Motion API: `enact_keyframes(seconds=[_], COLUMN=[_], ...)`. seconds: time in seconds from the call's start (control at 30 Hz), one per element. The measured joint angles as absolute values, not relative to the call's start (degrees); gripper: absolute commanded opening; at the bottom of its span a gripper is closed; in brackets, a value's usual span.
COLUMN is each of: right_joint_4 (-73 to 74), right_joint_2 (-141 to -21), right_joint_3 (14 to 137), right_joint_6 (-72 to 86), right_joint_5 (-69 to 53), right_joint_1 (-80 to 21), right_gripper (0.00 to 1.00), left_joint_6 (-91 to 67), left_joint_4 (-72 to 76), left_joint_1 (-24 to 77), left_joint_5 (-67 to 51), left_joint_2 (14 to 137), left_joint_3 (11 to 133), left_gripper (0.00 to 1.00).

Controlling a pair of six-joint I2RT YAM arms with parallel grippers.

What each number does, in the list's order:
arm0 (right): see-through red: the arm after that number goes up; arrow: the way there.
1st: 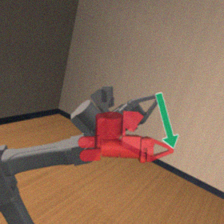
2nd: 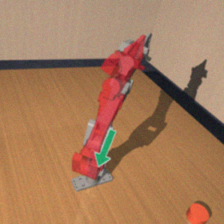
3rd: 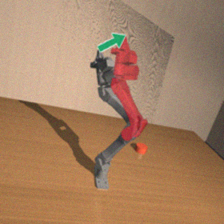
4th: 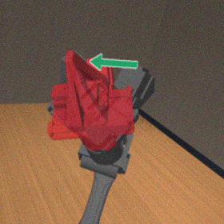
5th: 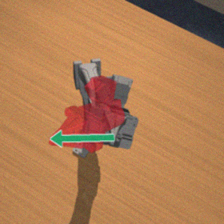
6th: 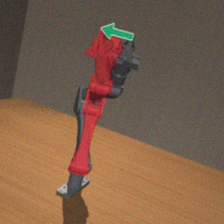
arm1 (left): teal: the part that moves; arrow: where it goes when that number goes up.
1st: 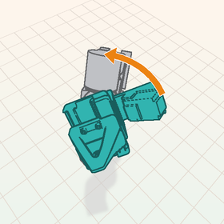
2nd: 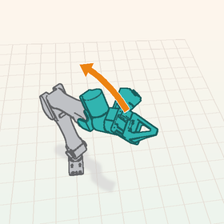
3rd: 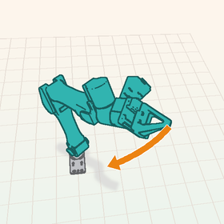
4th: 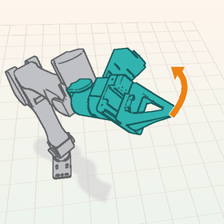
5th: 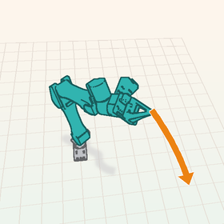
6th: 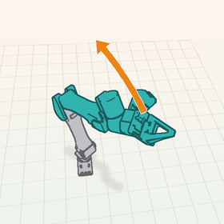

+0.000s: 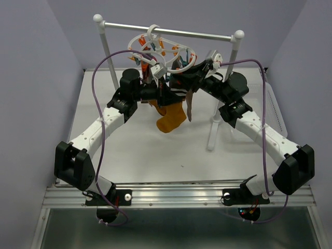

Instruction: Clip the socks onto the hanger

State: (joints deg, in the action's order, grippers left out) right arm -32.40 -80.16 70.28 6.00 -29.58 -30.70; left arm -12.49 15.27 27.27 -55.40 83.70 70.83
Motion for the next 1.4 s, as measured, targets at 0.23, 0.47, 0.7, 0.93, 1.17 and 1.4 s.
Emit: enact_keyframes(seconds=[0.23, 0.47, 0.7, 0.93, 1.17, 1.4], right_joint_4=[-32.38, -31.92, -31.2, -30.83, -30.65, -30.06], right_joint_2=[-80.16, -78.81, -76.75, -76.36, -76.36, -76.36], right_joint_3=[70.28, 68.97, 68.4, 68.4, 68.4, 68.4], right_joint_6=[5.15, 4.47, 3.53, 2.76, 2.55, 2.28], right_joint_5=[-30.41, -30.94, -31.48, -31.64, -32.23, -32.8], right_joint_1=[-30.7, -30.7, -30.7, -30.7, -30.7, -30.7], right_gripper=[0.01, 0.01, 0.01, 0.01, 0.01, 0.01], left_joint_6=[-8.97, -7.03, -6.35, -5.32, -10.48, -14.79], left_joint_4=[13.98, 12.95, 13.85, 14.0, 13.06, 13.56], left_joint_1=[27.27, 27.27, 27.22, 27.14, 26.5, 26.24], left_joint_5=[-57.91, -57.89, -58.46, -58.78, -55.0, -52.42], left_joint_2=[83.7, 83.7, 83.7, 83.7, 85.78, 86.15], left_joint_3=[70.83, 70.83, 70.83, 70.89, 73.76, 73.76], left_gripper=[0.0, 0.0, 0.0, 0.0, 0.0, 0.0])
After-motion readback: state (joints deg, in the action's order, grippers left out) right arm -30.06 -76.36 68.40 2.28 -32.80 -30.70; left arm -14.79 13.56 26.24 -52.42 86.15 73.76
